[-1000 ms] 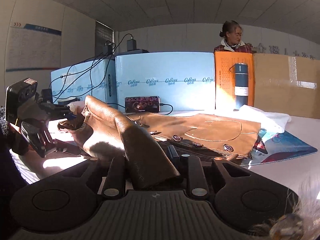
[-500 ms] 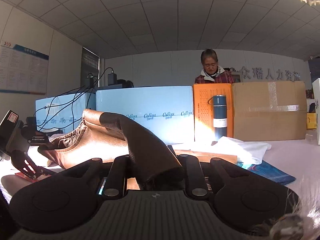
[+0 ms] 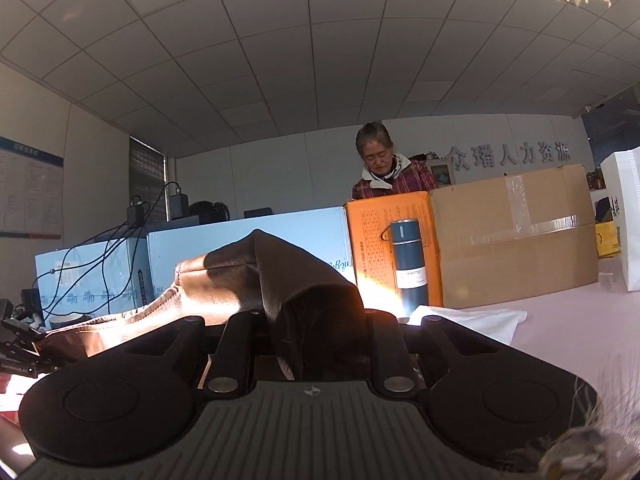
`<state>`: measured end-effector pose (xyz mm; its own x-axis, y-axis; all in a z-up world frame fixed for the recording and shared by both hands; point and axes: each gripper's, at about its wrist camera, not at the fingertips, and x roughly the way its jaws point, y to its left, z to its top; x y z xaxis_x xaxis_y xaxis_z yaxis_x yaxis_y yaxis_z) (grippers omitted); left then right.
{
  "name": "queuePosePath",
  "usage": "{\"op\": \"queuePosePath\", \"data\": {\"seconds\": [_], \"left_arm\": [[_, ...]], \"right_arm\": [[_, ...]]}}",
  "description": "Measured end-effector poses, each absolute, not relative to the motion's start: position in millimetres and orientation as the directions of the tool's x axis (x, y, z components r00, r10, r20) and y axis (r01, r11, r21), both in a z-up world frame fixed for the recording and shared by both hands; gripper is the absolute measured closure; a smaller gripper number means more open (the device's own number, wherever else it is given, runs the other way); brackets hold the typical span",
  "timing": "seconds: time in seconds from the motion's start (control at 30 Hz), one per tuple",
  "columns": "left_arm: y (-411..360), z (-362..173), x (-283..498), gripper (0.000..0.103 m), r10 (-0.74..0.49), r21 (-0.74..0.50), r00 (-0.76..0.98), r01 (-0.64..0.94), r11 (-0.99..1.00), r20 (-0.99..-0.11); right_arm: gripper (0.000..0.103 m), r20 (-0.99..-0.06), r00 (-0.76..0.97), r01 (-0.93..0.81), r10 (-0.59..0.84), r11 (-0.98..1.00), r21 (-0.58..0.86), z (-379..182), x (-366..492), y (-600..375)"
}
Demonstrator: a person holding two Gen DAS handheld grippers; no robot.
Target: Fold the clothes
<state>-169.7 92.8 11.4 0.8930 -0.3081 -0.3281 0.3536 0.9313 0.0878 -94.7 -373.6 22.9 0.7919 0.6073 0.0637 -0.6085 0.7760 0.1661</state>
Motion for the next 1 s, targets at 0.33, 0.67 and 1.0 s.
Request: {"op": "queuePosePath", "data": {"seconds": [0.33, 0.67, 1.0], "left_arm": [[114.9, 8.1, -90.5, 0.097, -0.240, -0.191, 0.921, 0.188, 0.963, -0.307], [133.5, -13.7, -33.9, 0.096, -0.213, -0.266, 0.871, 0.100, 0.959, -0.443], [150.1, -23.9, -23.7, 0.074, -0.229, -0.334, 0.833, 0.056, 0.941, -0.504]], "right_arm": [[0.085, 0.002, 0.793, -0.599, 0.609, 0.779, 0.187, 26.5, 10.5, -341.8], [0.086, -0.205, 0.770, -0.563, 0.605, 0.794, 0.230, 5.6, 93.7, -312.6], [0.062, -0.446, 0.836, -0.264, 0.319, 0.947, 0.182, -1.4, 133.3, -316.8]]}}
